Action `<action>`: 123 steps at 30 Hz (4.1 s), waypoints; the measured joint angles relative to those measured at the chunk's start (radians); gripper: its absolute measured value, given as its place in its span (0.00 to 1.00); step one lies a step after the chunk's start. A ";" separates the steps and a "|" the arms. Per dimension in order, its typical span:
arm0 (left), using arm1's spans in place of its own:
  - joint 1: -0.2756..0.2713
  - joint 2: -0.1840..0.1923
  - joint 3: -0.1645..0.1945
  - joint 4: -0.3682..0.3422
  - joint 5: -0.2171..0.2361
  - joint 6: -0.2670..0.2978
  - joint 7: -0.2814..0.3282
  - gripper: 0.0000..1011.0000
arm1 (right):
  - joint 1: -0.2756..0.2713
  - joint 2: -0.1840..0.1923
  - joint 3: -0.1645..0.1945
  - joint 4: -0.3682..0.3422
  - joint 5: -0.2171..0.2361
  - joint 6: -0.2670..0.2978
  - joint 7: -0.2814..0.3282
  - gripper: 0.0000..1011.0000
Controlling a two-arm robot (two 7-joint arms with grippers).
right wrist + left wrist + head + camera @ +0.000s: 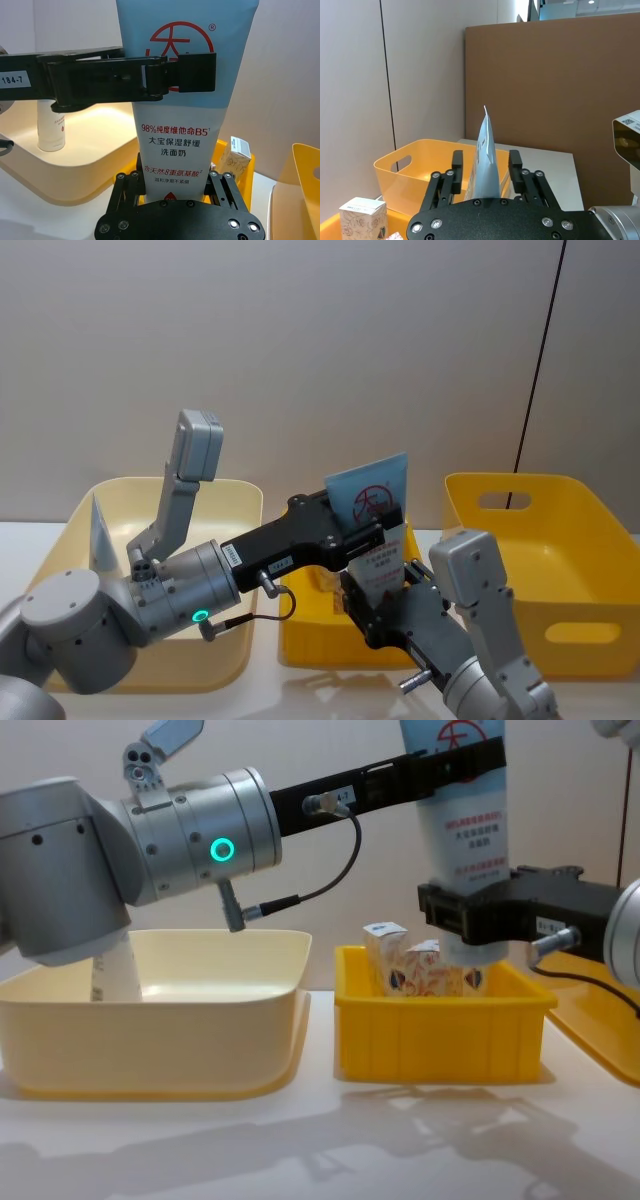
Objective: Bimanual collaborative sorting of washing and personal care products
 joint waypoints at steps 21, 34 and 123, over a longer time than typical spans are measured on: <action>0.000 0.000 0.000 0.000 0.000 0.000 0.000 0.99 | 0.000 -0.004 0.101 0.031 -0.019 -0.030 -0.074 0.52; 0.000 0.000 0.000 0.000 0.000 0.000 0.000 0.99 | 0.100 -0.018 0.190 0.156 -0.049 -0.159 -0.146 0.52; 0.000 0.000 0.000 0.000 0.000 0.000 0.000 0.99 | 0.168 -0.084 0.301 0.289 -0.087 0.084 -0.177 0.99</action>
